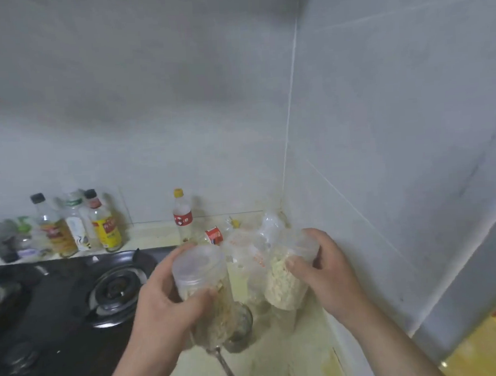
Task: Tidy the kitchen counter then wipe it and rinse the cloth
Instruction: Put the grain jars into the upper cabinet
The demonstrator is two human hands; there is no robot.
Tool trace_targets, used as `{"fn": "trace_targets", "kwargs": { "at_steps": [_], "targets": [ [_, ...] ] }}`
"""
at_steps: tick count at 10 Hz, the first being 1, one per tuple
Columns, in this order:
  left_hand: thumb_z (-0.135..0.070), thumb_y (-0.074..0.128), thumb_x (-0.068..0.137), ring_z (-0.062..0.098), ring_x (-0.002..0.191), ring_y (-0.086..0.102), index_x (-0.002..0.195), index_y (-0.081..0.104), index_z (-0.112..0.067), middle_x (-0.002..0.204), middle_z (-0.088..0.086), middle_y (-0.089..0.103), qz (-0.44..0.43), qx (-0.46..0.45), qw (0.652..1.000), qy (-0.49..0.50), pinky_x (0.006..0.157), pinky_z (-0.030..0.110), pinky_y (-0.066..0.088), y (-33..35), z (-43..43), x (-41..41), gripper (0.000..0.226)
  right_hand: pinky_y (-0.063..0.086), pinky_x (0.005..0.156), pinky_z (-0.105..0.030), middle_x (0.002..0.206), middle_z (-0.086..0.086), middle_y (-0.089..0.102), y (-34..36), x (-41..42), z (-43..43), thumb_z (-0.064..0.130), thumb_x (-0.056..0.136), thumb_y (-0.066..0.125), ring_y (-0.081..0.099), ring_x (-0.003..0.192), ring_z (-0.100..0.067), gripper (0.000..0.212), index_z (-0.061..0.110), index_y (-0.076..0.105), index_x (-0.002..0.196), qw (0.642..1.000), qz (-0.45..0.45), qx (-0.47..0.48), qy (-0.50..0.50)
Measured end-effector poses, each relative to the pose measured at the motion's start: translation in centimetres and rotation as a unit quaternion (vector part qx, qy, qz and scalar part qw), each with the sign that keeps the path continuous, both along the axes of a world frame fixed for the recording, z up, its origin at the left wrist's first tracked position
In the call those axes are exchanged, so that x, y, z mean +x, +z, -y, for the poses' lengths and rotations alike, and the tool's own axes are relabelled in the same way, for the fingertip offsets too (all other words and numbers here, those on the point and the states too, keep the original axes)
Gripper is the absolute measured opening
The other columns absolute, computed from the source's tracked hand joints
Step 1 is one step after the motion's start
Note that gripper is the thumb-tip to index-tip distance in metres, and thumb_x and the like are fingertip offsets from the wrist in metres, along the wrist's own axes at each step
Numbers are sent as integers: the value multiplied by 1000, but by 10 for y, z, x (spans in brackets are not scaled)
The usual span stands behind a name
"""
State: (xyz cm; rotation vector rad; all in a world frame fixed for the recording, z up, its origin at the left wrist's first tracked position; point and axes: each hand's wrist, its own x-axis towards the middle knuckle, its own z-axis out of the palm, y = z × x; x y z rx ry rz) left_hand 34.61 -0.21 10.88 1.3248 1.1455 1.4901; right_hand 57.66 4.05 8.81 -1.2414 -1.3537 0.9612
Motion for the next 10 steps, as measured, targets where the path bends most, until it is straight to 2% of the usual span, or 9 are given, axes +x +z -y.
{"fn": "trace_targets", "kwargs": {
  "at_steps": [1,2,3,4,5,6,7,8,10],
  "targets": [
    [-30,70,38,20,86,68,96,70,-37,95,5,73,18,46,999,7,72,33,55,53,10,-25,59,52,76,-31,95,1,72,53,-22,9,41,56,73,68,88,-15,50,29,64,104,997,-30,44,59],
    [-36,70,28,19,89,70,90,72,-42,94,2,75,-42,104,993,38,74,22,54,110,20,-56,62,50,72,-23,88,-1,72,110,-44,16,35,54,75,67,79,-14,47,29,65,99,990,-19,92,109],
    [-54,80,8,5,85,69,79,71,-51,91,-9,75,-97,177,977,73,68,5,47,170,27,-83,72,42,53,-12,65,1,69,167,-60,21,17,53,68,60,53,-7,46,18,62,99,982,-33,143,121],
    [-45,74,16,-4,75,68,74,74,-48,83,-8,75,-103,211,967,103,64,1,45,222,36,-95,58,36,43,-9,50,0,62,218,-69,29,9,53,63,53,39,-3,41,9,64,94,974,-40,183,125],
    [-36,80,-2,1,66,69,90,74,-22,76,1,75,-97,233,966,64,54,4,46,262,49,-100,92,43,55,-7,69,4,74,262,-70,36,15,55,69,69,62,-4,48,11,65,102,962,-27,224,152],
    [-30,86,-2,0,62,68,93,72,-13,74,0,75,-97,249,962,58,50,4,45,302,63,-97,98,48,72,-11,95,12,75,303,-72,45,29,58,71,69,92,-2,52,20,63,108,947,10,272,169],
    [-31,81,12,15,67,71,87,74,-7,79,11,75,-59,282,957,21,52,15,51,339,69,-97,79,49,73,-12,95,18,73,340,-73,51,38,59,73,68,91,1,47,26,62,103,936,26,305,175],
    [-26,77,40,30,66,67,74,72,-2,77,19,69,2,286,958,-11,64,37,55,377,67,-93,42,54,79,-24,96,5,75,372,-77,53,57,51,80,70,92,-9,58,25,69,99,920,46,346,176],
    [-32,72,63,31,78,69,95,66,-8,83,13,69,24,249,968,-7,71,48,57,443,37,-82,40,53,65,-22,87,-5,74,417,-82,45,46,57,75,71,82,-16,56,9,68,99,921,-3,347,176]
  ]
}}
